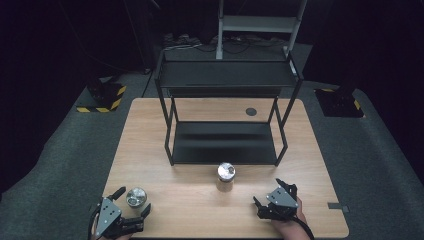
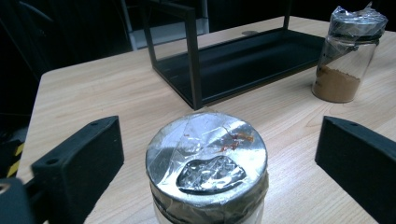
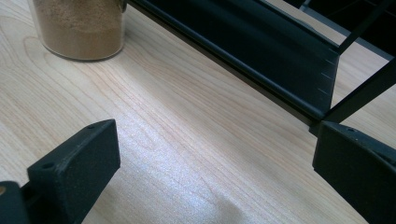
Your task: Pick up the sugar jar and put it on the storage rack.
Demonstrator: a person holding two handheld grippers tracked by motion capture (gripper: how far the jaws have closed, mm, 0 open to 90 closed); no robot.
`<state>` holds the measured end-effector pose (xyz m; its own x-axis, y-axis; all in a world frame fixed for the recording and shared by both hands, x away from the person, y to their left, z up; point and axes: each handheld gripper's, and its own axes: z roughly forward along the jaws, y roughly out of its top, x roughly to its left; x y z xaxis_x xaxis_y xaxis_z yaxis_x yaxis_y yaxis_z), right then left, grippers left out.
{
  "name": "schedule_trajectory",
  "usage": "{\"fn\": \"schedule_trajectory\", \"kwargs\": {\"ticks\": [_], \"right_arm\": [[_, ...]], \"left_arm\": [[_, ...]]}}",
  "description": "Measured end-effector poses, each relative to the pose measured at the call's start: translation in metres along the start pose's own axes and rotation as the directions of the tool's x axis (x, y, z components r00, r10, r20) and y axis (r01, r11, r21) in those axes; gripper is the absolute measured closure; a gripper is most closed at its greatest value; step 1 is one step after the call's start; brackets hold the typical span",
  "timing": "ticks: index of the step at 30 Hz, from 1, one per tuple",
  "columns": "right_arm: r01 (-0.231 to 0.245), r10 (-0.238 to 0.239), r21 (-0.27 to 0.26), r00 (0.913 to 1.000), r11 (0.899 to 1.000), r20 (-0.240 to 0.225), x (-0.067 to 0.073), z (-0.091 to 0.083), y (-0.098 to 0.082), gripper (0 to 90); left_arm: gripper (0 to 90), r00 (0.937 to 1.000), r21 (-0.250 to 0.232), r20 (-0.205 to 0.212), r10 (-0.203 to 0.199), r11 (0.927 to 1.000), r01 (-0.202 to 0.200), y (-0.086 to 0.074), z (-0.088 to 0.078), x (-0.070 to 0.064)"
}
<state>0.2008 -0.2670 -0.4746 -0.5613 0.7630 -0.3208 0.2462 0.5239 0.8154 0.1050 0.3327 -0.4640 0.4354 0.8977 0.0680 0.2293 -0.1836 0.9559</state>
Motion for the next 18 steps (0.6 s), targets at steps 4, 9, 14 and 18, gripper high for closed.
{"fn": "schedule_trajectory", "kwargs": {"ticks": [4, 9, 14, 18], "right_arm": [[-0.003, 0.003, -0.003, 1.0, 1.0, -0.002, -0.0008, -0.0001, -0.0005, 0.0], [-0.003, 0.003, -0.002, 1.0, 1.0, -0.003, -0.0012, -0.0001, -0.0004, 0.0], [-0.009, 0.009, -0.004, 0.9999, 1.0, -0.004, -0.0017, -0.0003, -0.0008, 0.0], [-0.009, 0.009, -0.004, 0.9999, 1.0, -0.005, -0.0017, -0.0003, -0.0008, 0.0]], "left_arm": [[9.4, 0.9997, -0.008, -0.009, -0.02, 0.9998, 0.02, -0.0042, -0.0001, 0.0008], [15.5, 0.9994, 0.002, 0.004, -0.033, 0.9994, 0.033, -0.0067, 0.0014, 0.005], [22.1, 0.9988, 0.011, 0.017, -0.046, 0.9989, 0.045, -0.007, 0.0032, 0.0088], [26.1, 0.9988, 0.013, 0.022, -0.045, 0.9989, 0.045, -0.0079, 0.0035, 0.0091]]}}
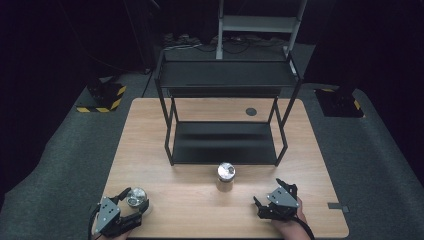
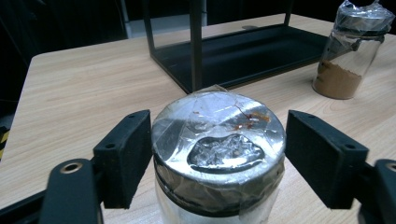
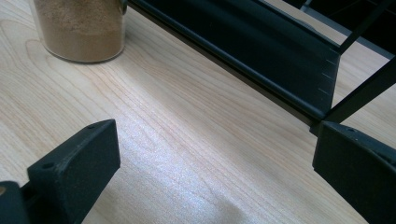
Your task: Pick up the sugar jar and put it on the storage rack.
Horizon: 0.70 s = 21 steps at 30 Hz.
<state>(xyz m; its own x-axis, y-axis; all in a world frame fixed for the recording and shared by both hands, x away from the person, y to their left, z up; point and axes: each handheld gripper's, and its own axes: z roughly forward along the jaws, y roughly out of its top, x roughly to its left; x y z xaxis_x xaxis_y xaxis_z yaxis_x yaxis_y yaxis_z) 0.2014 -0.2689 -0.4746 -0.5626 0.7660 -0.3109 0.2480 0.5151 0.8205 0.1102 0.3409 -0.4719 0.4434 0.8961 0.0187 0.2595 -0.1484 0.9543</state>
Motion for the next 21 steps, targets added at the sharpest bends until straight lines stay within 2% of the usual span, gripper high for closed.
{"fn": "schedule_trajectory", "kwargs": {"ticks": [1, 3, 13, 21], "right_arm": [[0.0, 0.0, 0.0, 1.0, 1.0, 0.0, 0.0001, 0.0, 0.0, 0.0], [0.001, -0.001, 0.0, 1.0, 1.0, 0.001, 0.0002, 0.0, 0.0, 0.0], [-0.001, 0.001, 0.0, 1.0, 1.0, 0.001, 0.0001, 0.0, 0.0, 0.0], [-0.002, 0.002, -0.001, 1.0, 1.0, 0.0, -0.0003, -0.0001, -0.0003, 0.0]], "left_arm": [[28.2, 1.0, -0.001, 0.0, -0.001, 1.0, 0.001, -0.0002, -0.0003, 0.0004], [30.2, 0.999, -0.018, 0.02, -0.041, 0.999, 0.041, -0.0033, -0.0017, 0.006], [33.4, 0.9998, -0.011, 0.01, -0.018, 0.9998, 0.018, -0.0034, -0.0028, 0.0046], [34.5, 0.9998, -0.007, 0.007, -0.018, 0.9998, 0.018, -0.0017, -0.0031, 0.004]]}}
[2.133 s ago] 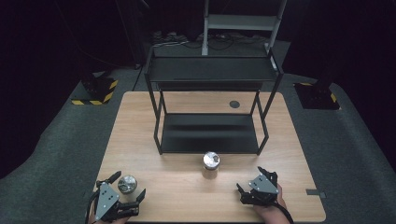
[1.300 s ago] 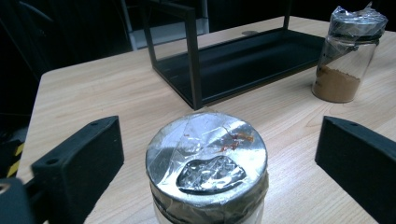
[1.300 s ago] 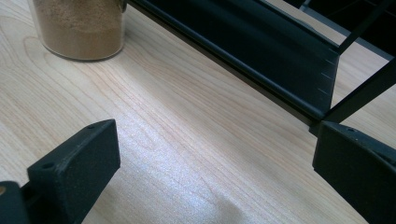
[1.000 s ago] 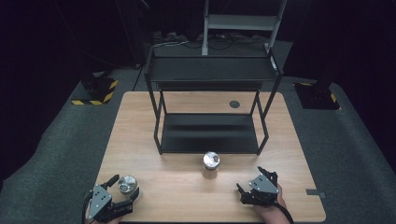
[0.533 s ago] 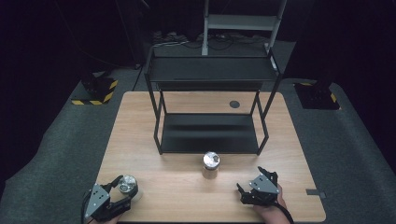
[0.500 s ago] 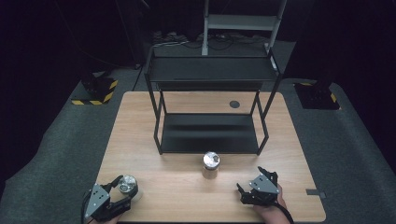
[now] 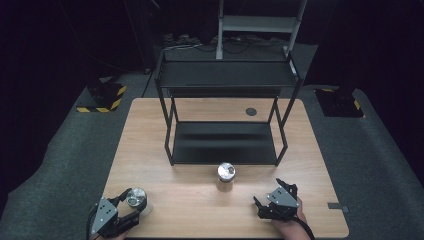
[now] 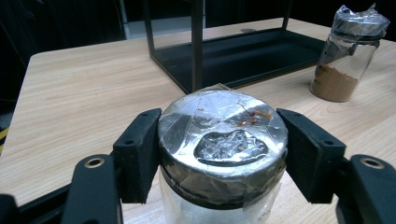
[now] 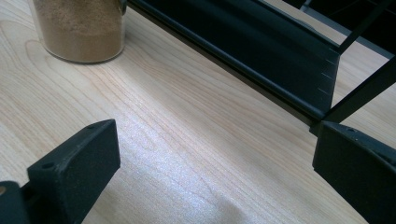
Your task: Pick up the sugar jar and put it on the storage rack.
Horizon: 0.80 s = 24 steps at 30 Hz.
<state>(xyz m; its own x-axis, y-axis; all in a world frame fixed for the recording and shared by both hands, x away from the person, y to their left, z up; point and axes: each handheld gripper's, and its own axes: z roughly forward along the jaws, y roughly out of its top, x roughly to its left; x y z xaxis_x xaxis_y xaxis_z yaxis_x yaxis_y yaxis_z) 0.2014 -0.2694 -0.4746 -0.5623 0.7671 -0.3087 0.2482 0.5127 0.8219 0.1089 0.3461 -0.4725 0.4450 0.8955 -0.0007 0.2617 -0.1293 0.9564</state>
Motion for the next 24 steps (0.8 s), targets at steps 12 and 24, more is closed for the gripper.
{"fn": "schedule_trajectory", "kwargs": {"ticks": [12, 24], "right_arm": [[0.008, -0.008, 0.005, 1.0, 1.0, 0.001, 0.001, 0.0, 0.001, 0.0], [0.017, -0.017, 0.005, 0.9999, 1.0, -0.003, 0.001, 0.001, 0.001, 0.0]], "left_arm": [[34.7, 0.9998, -0.004, -0.005, -0.02, 0.9998, 0.02, 0.008, -0.003, 0.0], [34.7, 0.9989, -0.06, 0.044, 0.013, 0.9982, -0.01, 0.046, 0.01, -0.004]]}}
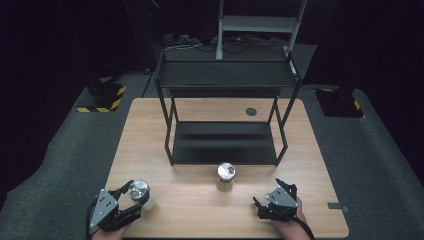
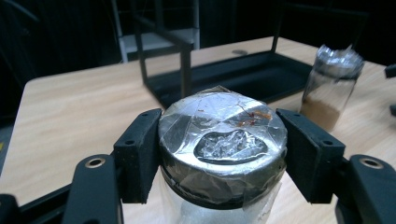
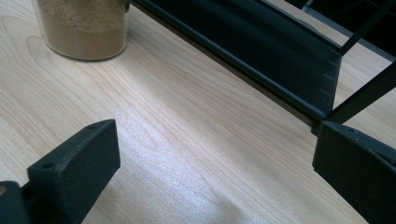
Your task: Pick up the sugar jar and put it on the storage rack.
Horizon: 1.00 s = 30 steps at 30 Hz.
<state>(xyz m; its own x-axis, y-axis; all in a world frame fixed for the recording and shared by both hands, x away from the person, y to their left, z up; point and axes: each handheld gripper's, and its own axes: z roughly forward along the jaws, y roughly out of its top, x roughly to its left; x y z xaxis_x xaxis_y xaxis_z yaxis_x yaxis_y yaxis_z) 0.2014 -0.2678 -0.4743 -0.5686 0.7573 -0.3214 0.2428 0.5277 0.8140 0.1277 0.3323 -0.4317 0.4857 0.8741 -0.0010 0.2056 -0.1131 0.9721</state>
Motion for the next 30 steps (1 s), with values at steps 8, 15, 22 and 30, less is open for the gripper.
{"fn": "schedule_trajectory", "kwargs": {"ticks": [8, 15, 22, 30], "right_arm": [[-0.001, 0.001, 0.0, 1.0, 1.0, -0.003, -0.001, 0.0, 0.0, 0.0], [-0.006, 0.006, -0.003, 1.0, 1.0, -0.004, -0.001, 0.0, -0.001, 0.0], [-0.001, 0.001, 0.0, 1.0, 1.0, -0.003, -0.001, 0.0, 0.0, 0.0], [-0.003, 0.003, 0.0, 1.0, 1.0, -0.004, -0.001, 0.0, 0.0, 0.0]], "left_arm": [[34.7, 0.9993, -0.025, 0.035, -0.009, 0.9996, 0.01, 0.02, 0.024, 0.001], [34.7, 0.9988, -0.046, 0.048, -0.01, 0.9989, 0.012, 0.034, 0.04, 0.001], [34.7, 0.9989, -0.075, 0.046, -0.001, 0.9972, 0.005, 0.05, 0.051, -0.001], [34.7, 0.9985, -0.096, 0.054, 0.007, 0.9953, -0.002, 0.068, 0.064, -0.003]]}}
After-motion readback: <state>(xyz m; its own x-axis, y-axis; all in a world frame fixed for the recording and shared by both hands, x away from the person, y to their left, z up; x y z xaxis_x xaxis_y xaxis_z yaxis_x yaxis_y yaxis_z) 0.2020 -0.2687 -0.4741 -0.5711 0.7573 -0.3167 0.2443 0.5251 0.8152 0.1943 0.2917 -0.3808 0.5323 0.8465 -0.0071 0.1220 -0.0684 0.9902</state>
